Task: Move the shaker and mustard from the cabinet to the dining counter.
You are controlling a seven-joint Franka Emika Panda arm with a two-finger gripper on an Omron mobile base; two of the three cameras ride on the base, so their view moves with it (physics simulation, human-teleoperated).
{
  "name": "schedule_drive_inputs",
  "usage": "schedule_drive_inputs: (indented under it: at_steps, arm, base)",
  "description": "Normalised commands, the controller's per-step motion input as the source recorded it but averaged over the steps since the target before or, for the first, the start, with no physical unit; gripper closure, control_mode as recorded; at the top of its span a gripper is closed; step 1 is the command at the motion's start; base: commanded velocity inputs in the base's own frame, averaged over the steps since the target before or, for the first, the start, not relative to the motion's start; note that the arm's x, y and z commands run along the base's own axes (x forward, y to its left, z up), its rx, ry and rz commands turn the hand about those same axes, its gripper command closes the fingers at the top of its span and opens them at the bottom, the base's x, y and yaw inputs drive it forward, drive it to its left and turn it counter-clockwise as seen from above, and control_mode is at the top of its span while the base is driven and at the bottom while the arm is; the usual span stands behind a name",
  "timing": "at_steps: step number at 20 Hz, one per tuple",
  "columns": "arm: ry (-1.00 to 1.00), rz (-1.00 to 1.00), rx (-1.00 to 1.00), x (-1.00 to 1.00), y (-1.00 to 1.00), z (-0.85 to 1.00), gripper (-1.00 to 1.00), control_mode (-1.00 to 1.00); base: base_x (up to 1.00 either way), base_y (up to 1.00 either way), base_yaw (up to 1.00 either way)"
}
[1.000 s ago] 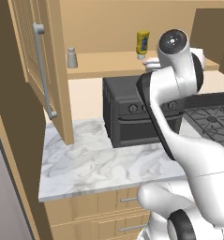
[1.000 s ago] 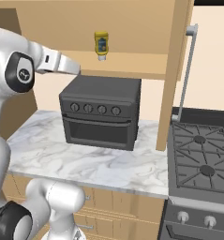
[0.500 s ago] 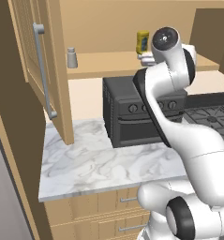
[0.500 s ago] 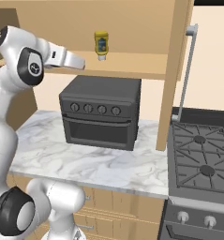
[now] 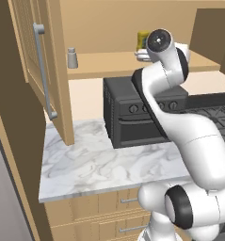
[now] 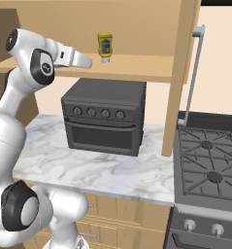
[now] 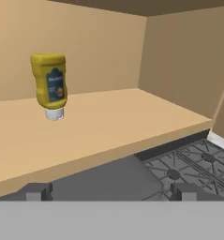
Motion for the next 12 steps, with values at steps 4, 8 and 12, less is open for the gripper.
schedule_drive_inputs:
  at_steps: [4,8,12]
  arm:
    - [0.00,-0.01,0.00,0.37,0.00,0.10,-1.00,-1.00]
    - [0.00,0.00,0.00,0.35,0.00,0.06,-1.00,-1.00]
    - [0.00,-0.01,0.00,0.36,0.01,0.00,-1.00,-1.00]
  base:
    - [0.00,0.00,0.00]
    - [0.00,0.00,0.00]
    - [0.00,0.00,0.00]
